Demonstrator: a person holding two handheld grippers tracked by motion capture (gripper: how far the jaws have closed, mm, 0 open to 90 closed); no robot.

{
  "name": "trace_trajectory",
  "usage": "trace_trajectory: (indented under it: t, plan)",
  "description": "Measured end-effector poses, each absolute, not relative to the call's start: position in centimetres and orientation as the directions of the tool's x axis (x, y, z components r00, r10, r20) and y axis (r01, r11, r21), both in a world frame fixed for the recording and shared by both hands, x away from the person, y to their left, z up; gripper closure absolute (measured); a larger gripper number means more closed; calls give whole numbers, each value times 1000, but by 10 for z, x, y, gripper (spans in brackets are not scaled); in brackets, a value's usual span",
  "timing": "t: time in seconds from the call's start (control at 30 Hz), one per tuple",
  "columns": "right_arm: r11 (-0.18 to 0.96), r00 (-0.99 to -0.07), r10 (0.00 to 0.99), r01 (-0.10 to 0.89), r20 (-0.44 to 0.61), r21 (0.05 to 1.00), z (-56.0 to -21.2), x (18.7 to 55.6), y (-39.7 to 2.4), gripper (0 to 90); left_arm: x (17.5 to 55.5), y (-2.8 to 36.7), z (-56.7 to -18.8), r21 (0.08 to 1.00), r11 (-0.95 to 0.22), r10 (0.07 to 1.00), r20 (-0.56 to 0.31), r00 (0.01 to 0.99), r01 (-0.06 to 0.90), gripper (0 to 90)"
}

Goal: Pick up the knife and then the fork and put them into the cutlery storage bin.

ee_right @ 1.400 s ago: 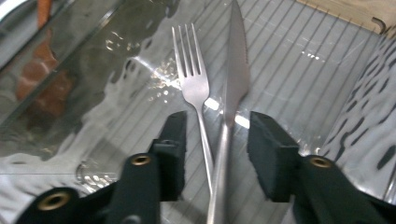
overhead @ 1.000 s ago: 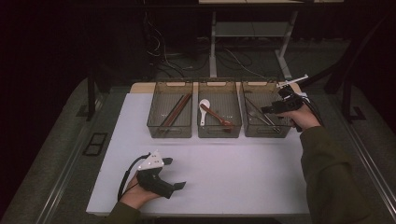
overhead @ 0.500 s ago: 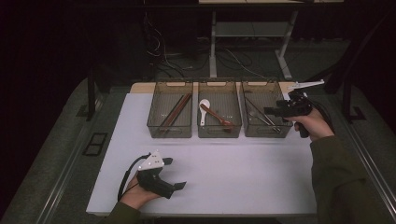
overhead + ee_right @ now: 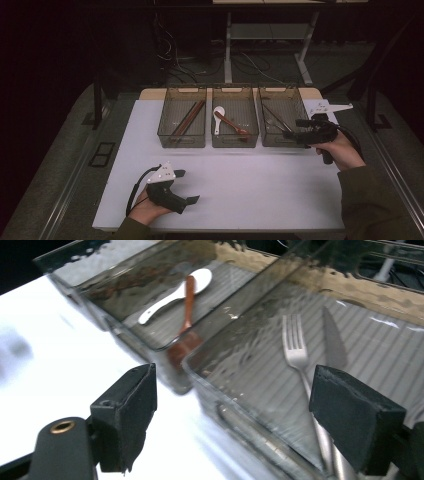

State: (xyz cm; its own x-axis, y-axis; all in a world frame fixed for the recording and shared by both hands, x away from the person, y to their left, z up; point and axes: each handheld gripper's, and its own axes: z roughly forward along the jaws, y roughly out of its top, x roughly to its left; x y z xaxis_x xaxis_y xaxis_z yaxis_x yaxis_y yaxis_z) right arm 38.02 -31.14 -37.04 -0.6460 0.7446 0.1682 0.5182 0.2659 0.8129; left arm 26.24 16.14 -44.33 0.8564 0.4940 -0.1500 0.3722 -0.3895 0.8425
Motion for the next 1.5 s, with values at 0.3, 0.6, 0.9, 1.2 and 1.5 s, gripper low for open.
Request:
trace_trajectory:
  t: [0.3, 0.6, 0.9, 1.2, 1.5]
  plan:
    - [293, -705, 694, 461, 145, 838, -375, 347, -302, 182, 261, 164, -443, 844, -387, 498, -148, 854, 372, 0]
    - [294, -722, 680, 429, 129, 854, -388, 322, -296, 164, 261, 164, -442, 844, -387, 500, -147, 854, 372, 0]
    - [277, -727, 674, 415, 132, 867, -406, 301, -295, 136, 260, 163, -442, 843, -388, 498, -147, 854, 372, 0]
    - [270, -732, 666, 419, 146, 867, -427, 278, -296, 136, 260, 163, -441, 842, -392, 496, -147, 856, 372, 0]
    - [290, -731, 668, 429, 141, 855, -442, 267, -298, 136, 259, 163, -442, 842, -391, 496, -146, 856, 371, 0]
